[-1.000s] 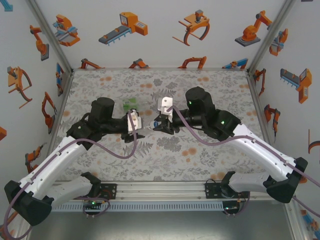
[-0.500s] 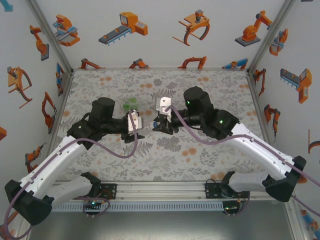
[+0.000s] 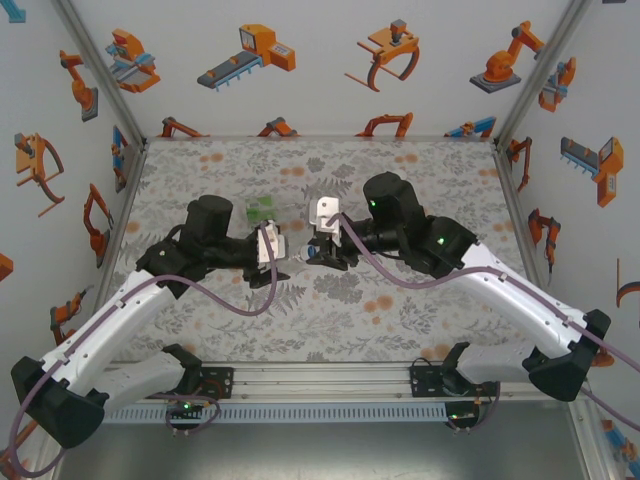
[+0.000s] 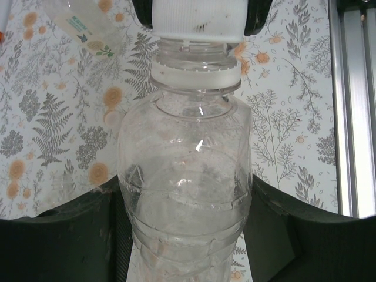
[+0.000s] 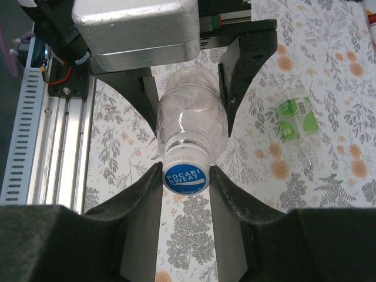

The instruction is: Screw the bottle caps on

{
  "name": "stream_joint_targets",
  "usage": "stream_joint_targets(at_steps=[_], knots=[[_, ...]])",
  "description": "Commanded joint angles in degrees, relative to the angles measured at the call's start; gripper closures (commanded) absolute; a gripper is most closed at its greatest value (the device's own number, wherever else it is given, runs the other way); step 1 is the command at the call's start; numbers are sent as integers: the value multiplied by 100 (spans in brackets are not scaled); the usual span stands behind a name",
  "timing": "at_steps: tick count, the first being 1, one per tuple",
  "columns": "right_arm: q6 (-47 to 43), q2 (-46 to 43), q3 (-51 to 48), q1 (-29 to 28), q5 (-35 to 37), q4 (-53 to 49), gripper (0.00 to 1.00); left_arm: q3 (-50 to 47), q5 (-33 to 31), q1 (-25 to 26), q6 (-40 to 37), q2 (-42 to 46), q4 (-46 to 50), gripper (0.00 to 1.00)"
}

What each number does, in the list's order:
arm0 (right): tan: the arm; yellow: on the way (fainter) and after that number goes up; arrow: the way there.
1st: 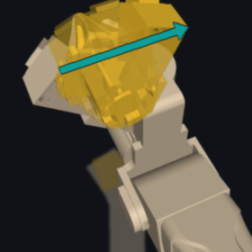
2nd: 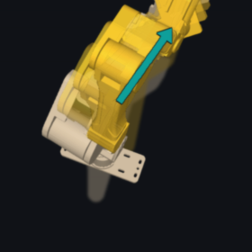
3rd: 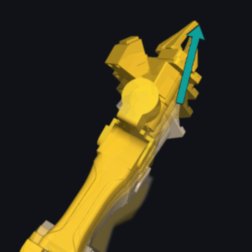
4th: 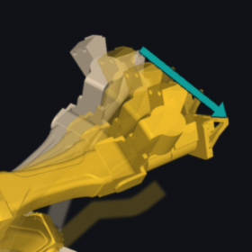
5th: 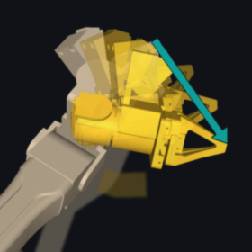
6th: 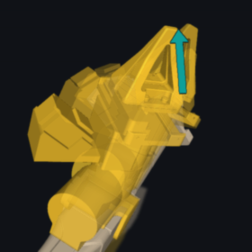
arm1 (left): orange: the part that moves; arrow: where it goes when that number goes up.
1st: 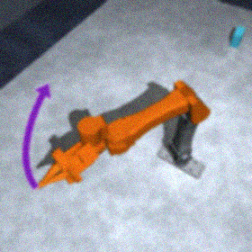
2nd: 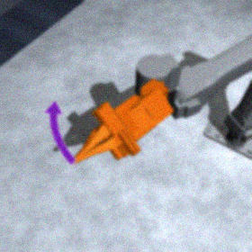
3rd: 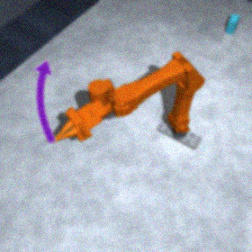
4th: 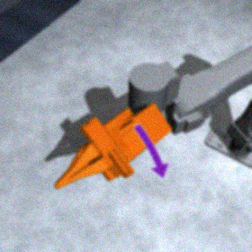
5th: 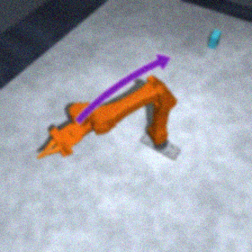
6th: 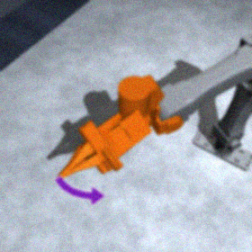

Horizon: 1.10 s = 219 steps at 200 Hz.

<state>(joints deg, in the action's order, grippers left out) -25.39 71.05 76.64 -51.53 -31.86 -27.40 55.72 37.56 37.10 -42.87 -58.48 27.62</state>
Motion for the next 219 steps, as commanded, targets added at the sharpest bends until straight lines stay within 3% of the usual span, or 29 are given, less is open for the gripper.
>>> stream_joint_targets(at_steps=[1,148,186,219], knots=[[-218,-4,176,-76,41,-144,100,140,270,42,-81,12,-81,100],[-361,-8,188,-182,108,-194,100,176,296,39,-147,23,14,100],[674,45,132,-182,662,98,100,126,74,41,-120,105,-94,100],[2158,-137,-217,-182,1024,794,100,-68,-124,39,-22,263,-429,100]])
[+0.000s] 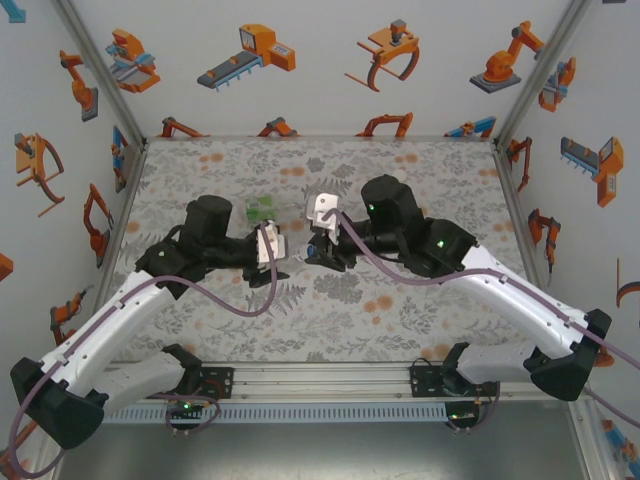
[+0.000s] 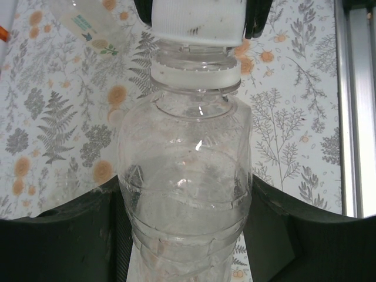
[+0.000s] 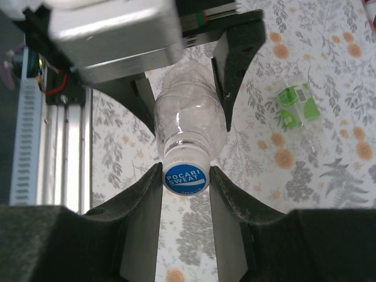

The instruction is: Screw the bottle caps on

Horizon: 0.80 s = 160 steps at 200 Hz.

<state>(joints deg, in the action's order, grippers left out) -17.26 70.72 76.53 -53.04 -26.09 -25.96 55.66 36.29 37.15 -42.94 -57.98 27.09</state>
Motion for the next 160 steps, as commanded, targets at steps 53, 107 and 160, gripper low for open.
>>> stream_joint_targets(at_steps=[53,107,160], knots=[[4037,-74,-163,-31,1425,698,100,-101,-84,34,5,243,-461,100],[6443,85,-112,-31,1557,441,100,-172,-249,36,49,288,-606,100],[7388,152,-218,-31,1545,590,100,-178,-263,36,58,284,-621,100]])
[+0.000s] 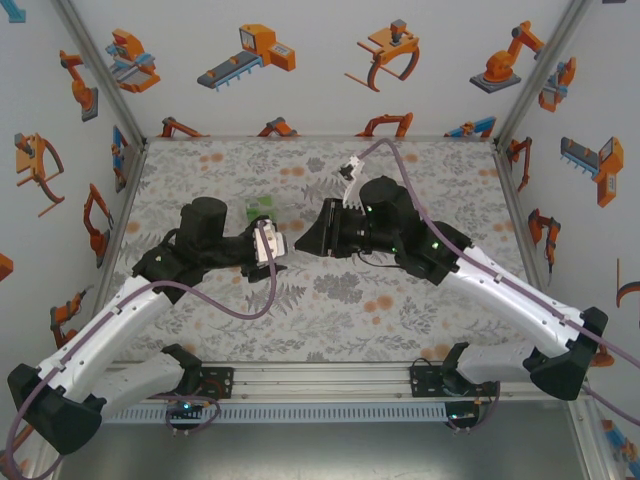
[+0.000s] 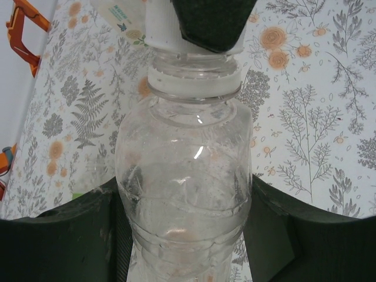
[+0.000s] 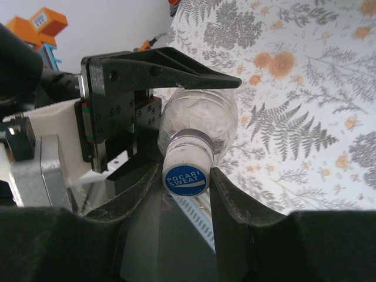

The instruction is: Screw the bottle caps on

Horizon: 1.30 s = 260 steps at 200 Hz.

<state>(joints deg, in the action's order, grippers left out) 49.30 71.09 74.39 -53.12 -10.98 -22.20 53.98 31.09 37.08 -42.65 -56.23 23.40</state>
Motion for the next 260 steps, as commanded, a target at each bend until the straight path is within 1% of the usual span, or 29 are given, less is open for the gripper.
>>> stream_joint_targets(at_steps=[1,13,26,53,64,81,110,131,145,157,168,192,210,230,260], knots=[[736,120,-4,-18,35,215,100,-14,253,44,29,106,-254,100],[714,116,5,-23,56,192,100,-12,253,44,29,119,-257,100],[680,110,22,-21,83,176,85,-10,257,43,32,119,-252,100],[547,102,142,-16,185,-51,61,-10,241,38,20,122,-250,100],[495,75,170,-20,225,-125,55,-12,232,40,21,115,-257,100],[462,-1,180,-23,287,-153,49,-12,230,43,20,120,-255,100],[265,-137,274,-22,424,-292,44,-10,244,40,21,117,-257,100],[-96,-260,415,-18,571,-483,38,-10,239,40,22,109,-251,100],[-470,-386,436,-23,667,-505,37,-12,248,40,20,103,-252,100],[-922,-507,398,-19,687,-415,37,-11,257,41,20,103,-257,100],[-1453,-653,289,-21,550,-177,38,-10,257,41,20,92,-249,100],[-2818,-1060,-157,-20,163,592,40,6,348,43,5,76,-215,100],[-4025,-1278,-439,-23,-332,1002,42,49,518,43,-24,29,-116,100],[-5522,-1299,-434,-16,-970,789,45,132,716,44,-71,-54,30,100],[-7306,-1123,-194,-22,-1671,35,49,210,967,40,-138,-141,208,100]])
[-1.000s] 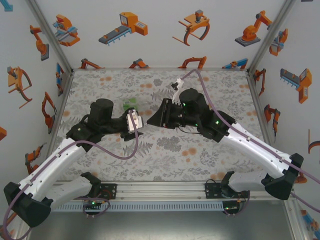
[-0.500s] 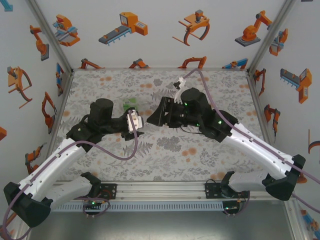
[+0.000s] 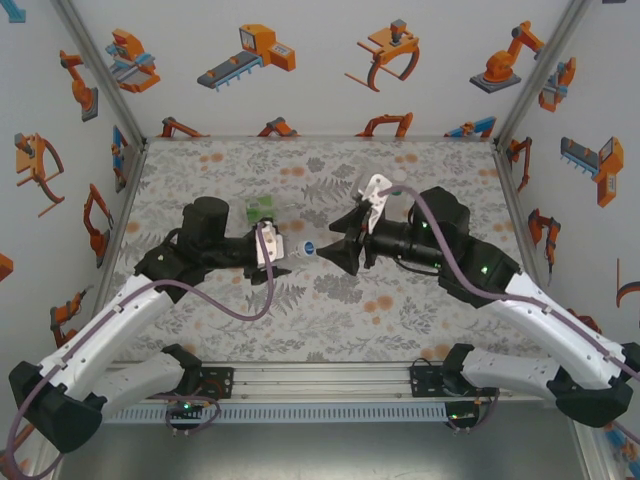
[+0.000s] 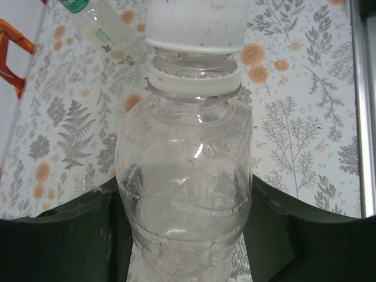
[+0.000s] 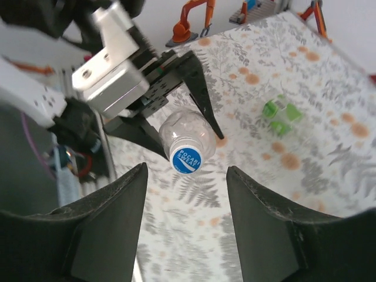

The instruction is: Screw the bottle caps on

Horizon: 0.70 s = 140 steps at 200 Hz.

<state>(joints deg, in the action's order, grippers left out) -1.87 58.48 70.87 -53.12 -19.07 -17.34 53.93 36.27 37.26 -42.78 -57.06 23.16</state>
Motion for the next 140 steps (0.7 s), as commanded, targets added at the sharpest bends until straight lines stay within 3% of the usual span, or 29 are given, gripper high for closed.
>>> stream_joint_targets(at_steps=[1,47,140], knots=[[-2236,142,165,-22,-884,-465,49,214,459,25,-129,-59,237,100],[-3477,303,143,-18,-1396,-663,48,254,566,20,-142,-86,312,100],[-3544,752,103,-84,-1450,-165,50,291,622,26,-168,-64,382,100]])
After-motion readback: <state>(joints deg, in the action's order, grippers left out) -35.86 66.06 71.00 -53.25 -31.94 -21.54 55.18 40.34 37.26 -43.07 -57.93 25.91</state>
